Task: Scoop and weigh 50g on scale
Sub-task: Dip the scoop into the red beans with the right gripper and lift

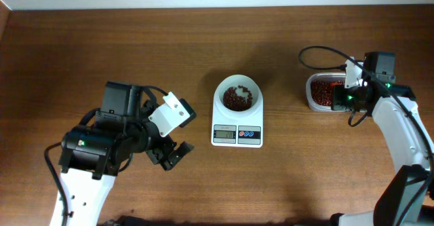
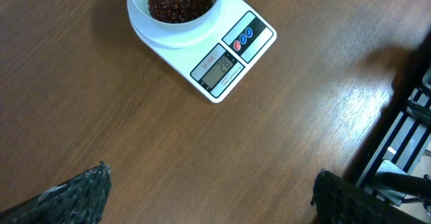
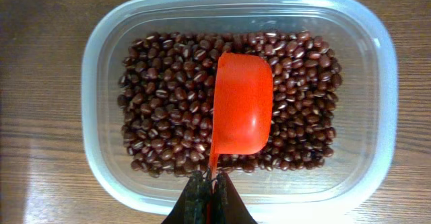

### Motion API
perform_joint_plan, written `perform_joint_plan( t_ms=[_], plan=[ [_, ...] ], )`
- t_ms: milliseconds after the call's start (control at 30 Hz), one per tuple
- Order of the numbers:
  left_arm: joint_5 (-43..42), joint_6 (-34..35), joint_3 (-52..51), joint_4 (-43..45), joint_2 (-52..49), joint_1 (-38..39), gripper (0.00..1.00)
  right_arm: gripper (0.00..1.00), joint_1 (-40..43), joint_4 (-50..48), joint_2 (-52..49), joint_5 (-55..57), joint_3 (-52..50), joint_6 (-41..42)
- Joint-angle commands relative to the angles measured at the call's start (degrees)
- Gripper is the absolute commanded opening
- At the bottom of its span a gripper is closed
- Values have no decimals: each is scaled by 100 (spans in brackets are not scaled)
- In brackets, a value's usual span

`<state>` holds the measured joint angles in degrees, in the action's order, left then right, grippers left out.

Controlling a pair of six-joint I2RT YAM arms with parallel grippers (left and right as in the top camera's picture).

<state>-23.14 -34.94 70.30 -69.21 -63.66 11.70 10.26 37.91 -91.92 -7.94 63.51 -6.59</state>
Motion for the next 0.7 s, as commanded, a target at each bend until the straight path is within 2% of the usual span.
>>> perform_joint_plan(
  t_ms=[0,333,500,667],
  plan=[
    [2,-92,94,9,2,-24,99,4,7,52,-50,-264,-33,131],
    [2,-92,94,11,2,-24,99,4,688,131,-686,-1631,-33,170],
    [2,-90,94,9,2,-24,99,4,1069,205,-686,-1864,-33,651],
    [2,-92,94,9,2,-26,99,4,1432,251,-708,-2507,-33,758]
  ],
)
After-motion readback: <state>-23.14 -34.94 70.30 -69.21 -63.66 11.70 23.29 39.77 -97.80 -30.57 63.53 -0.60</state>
